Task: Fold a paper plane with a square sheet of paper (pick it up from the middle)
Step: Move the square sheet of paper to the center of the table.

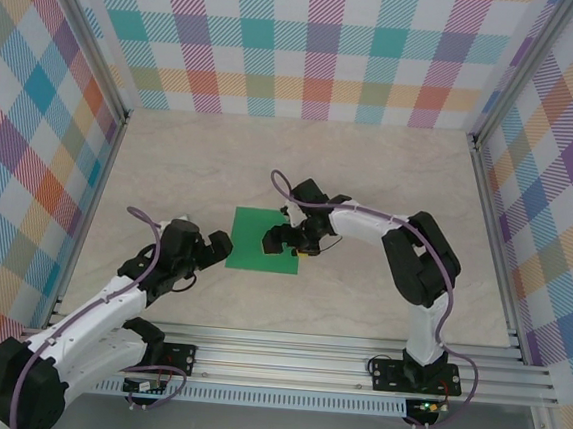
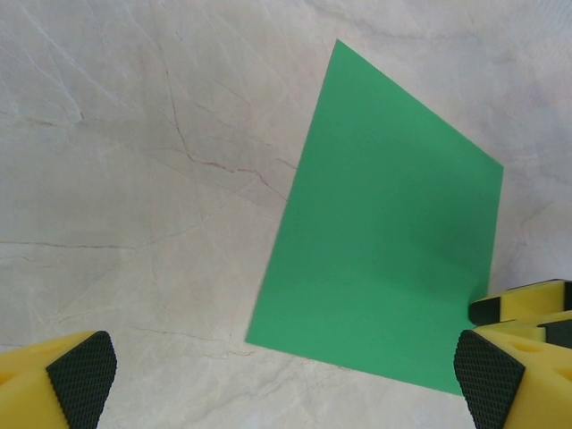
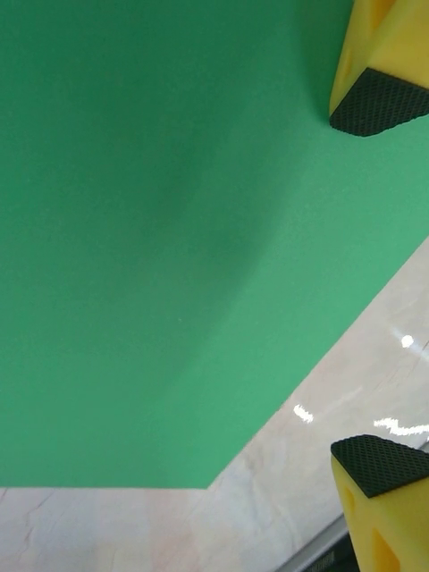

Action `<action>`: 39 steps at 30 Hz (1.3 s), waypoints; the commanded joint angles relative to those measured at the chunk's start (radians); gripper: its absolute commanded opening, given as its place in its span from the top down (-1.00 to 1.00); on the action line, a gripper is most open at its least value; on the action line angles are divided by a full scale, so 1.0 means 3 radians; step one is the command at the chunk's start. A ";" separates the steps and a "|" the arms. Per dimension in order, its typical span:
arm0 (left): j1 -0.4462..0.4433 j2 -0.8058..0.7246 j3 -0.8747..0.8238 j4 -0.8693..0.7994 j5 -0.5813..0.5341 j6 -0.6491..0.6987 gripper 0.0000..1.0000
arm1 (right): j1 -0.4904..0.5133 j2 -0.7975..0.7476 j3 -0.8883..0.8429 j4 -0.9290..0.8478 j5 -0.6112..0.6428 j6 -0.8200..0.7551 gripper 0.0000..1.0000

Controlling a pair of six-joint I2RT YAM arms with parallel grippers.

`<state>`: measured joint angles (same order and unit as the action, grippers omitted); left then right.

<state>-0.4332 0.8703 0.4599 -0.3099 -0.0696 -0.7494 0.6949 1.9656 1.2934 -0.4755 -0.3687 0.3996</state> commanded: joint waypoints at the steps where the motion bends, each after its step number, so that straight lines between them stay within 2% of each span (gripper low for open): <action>1: 0.0051 0.0087 0.0100 0.0078 0.0161 0.0117 -1.00 | -0.0115 -0.0154 -0.0162 -0.0582 0.0488 -0.0337 -0.82; 8: 0.0027 0.0467 0.0184 0.0371 0.0500 0.0201 -1.00 | -0.0441 -0.0457 -0.0299 -0.0804 0.0749 -0.0607 -0.82; 13: -0.0003 0.0692 0.0274 0.0453 0.0477 0.0216 -1.00 | -0.0412 -0.0573 -0.0140 -0.0865 0.0671 -0.0483 -0.84; 15: -0.0003 0.0720 0.0302 0.0435 0.0393 0.0220 -1.00 | -0.0357 -0.0581 -0.0017 -0.0948 0.0889 -0.0314 -0.85; 19: 0.0013 0.0719 0.0323 0.0358 0.0109 0.0211 -1.00 | -0.0139 -0.0349 0.0397 -0.1205 0.1273 0.0055 -0.88; 21: 0.0062 0.0736 0.0313 0.0344 0.0050 0.0216 -1.00 | -0.0005 -0.0193 0.0575 -0.1245 0.1336 0.0152 -0.97; 28: 0.0308 0.0905 0.0318 0.0384 0.0229 0.0334 -1.00 | 0.0263 0.0418 0.1238 -0.1557 0.1497 0.0308 -1.00; 39: 0.0459 0.0934 0.0210 0.0485 0.0394 0.0451 -1.00 | 0.0316 0.0815 0.1681 -0.1790 0.1572 0.0407 -0.99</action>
<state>-0.3164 1.1427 0.5327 -0.1814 0.0250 -0.6434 0.7856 2.1921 1.7481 -0.9604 0.0895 0.4980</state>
